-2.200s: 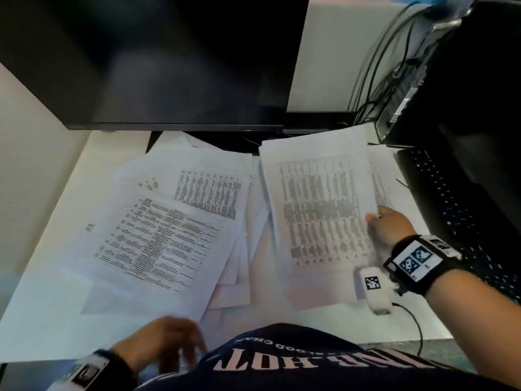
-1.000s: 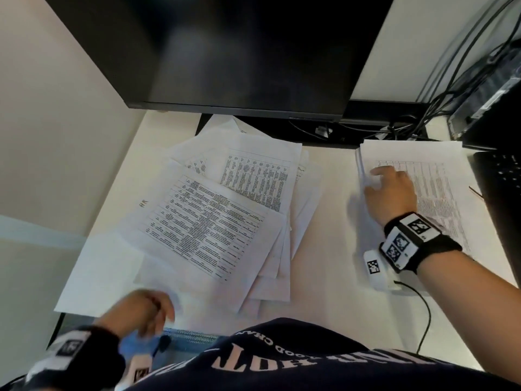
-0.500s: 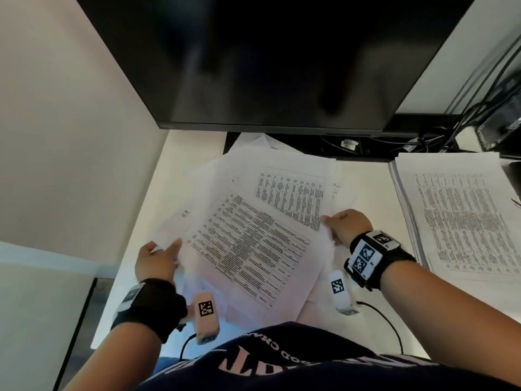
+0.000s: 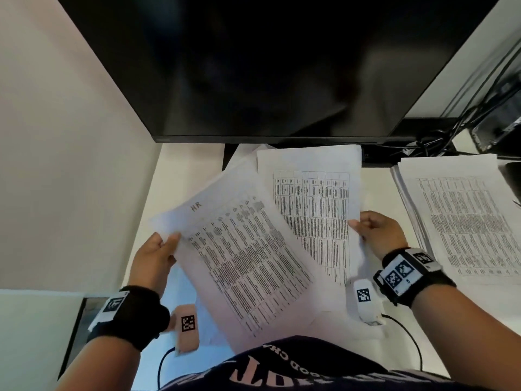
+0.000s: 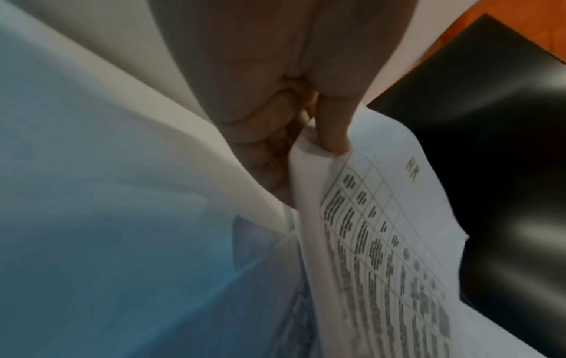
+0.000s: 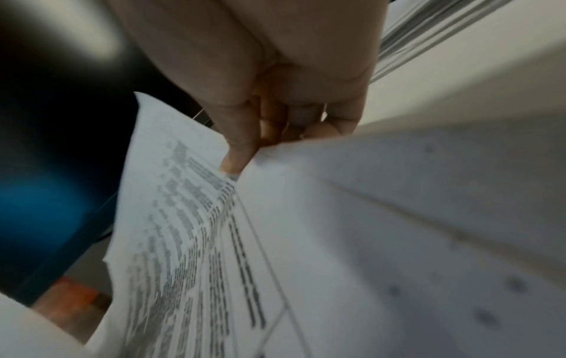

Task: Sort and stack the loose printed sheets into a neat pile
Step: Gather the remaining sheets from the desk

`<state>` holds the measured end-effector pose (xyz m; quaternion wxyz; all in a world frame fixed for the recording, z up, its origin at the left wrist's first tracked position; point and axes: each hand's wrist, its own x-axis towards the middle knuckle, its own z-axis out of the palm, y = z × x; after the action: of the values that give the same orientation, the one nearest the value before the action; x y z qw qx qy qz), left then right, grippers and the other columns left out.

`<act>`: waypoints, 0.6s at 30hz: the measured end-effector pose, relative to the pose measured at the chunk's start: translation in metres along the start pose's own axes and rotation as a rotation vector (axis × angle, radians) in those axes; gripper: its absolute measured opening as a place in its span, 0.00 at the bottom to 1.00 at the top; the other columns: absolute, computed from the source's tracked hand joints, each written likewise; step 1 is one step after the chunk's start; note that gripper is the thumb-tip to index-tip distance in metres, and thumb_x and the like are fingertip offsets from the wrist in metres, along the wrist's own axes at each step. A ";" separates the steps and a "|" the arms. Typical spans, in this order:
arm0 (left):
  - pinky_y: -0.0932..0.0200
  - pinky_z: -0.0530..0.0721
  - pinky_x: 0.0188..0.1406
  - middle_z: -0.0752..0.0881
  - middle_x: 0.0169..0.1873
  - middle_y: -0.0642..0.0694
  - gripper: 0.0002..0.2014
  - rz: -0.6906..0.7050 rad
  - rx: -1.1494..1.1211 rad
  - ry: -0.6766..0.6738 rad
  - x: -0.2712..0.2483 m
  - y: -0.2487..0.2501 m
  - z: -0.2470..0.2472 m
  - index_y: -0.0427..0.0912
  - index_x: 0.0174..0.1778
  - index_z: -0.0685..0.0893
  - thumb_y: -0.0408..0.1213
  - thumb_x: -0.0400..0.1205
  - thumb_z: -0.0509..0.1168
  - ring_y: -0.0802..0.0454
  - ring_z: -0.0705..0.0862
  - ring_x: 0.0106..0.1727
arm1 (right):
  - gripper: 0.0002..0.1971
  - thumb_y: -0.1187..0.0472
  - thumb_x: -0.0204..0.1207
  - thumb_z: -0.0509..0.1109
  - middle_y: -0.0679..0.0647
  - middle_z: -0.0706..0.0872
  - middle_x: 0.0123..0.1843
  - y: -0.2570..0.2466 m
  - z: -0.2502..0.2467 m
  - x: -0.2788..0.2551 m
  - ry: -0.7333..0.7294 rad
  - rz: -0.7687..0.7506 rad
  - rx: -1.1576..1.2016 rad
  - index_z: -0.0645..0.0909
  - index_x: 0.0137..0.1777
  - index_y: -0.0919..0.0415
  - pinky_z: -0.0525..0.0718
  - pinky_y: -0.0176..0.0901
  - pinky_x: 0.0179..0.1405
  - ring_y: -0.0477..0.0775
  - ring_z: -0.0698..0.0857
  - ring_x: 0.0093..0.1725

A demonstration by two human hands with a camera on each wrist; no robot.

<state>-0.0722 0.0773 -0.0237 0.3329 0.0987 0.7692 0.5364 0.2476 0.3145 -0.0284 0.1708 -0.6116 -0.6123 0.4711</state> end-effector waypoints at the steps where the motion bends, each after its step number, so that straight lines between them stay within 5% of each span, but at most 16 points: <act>1: 0.47 0.78 0.47 0.84 0.39 0.40 0.11 -0.020 -0.033 -0.040 0.000 0.002 0.006 0.37 0.36 0.78 0.39 0.81 0.67 0.43 0.80 0.44 | 0.13 0.59 0.75 0.73 0.45 0.79 0.23 0.000 -0.003 -0.002 -0.014 -0.003 0.003 0.76 0.30 0.53 0.72 0.24 0.29 0.46 0.74 0.28; 4: 0.41 0.80 0.62 0.91 0.49 0.45 0.06 -0.033 -0.018 -0.183 -0.005 0.004 0.030 0.46 0.48 0.89 0.35 0.82 0.67 0.41 0.87 0.54 | 0.14 0.60 0.75 0.74 0.42 0.78 0.18 0.006 -0.007 -0.005 -0.013 0.025 0.087 0.76 0.29 0.54 0.70 0.35 0.32 0.46 0.74 0.25; 8: 0.52 0.78 0.67 0.91 0.55 0.48 0.12 -0.034 -0.015 -0.332 -0.018 0.013 0.060 0.41 0.59 0.88 0.36 0.80 0.69 0.51 0.86 0.60 | 0.13 0.68 0.75 0.71 0.45 0.84 0.21 0.010 -0.001 -0.009 -0.093 0.064 0.356 0.80 0.30 0.56 0.76 0.34 0.28 0.40 0.79 0.21; 11: 0.74 0.80 0.46 0.91 0.33 0.61 0.07 -0.006 0.028 -0.376 -0.027 0.022 0.080 0.34 0.48 0.88 0.34 0.81 0.68 0.67 0.87 0.42 | 0.11 0.73 0.77 0.67 0.47 0.85 0.22 0.011 0.006 -0.011 -0.160 0.071 0.394 0.81 0.36 0.61 0.76 0.29 0.22 0.40 0.80 0.20; 13: 0.71 0.78 0.37 0.87 0.24 0.63 0.09 0.013 0.044 -0.349 -0.030 0.028 0.087 0.29 0.45 0.85 0.34 0.81 0.67 0.63 0.85 0.36 | 0.07 0.72 0.77 0.67 0.50 0.88 0.28 0.008 0.009 -0.011 -0.153 0.064 0.350 0.85 0.43 0.64 0.78 0.31 0.25 0.46 0.82 0.25; 18: 0.66 0.83 0.43 0.92 0.37 0.59 0.07 0.028 0.009 -0.305 -0.030 0.033 0.087 0.42 0.50 0.90 0.37 0.78 0.71 0.61 0.89 0.42 | 0.07 0.65 0.75 0.72 0.45 0.88 0.31 0.003 0.009 -0.007 0.004 0.005 0.237 0.87 0.39 0.53 0.78 0.25 0.27 0.40 0.83 0.28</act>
<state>-0.0029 0.1413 0.0005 0.4379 0.1912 0.7106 0.5164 0.2438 0.3040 -0.0321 0.2420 -0.5895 -0.5504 0.5394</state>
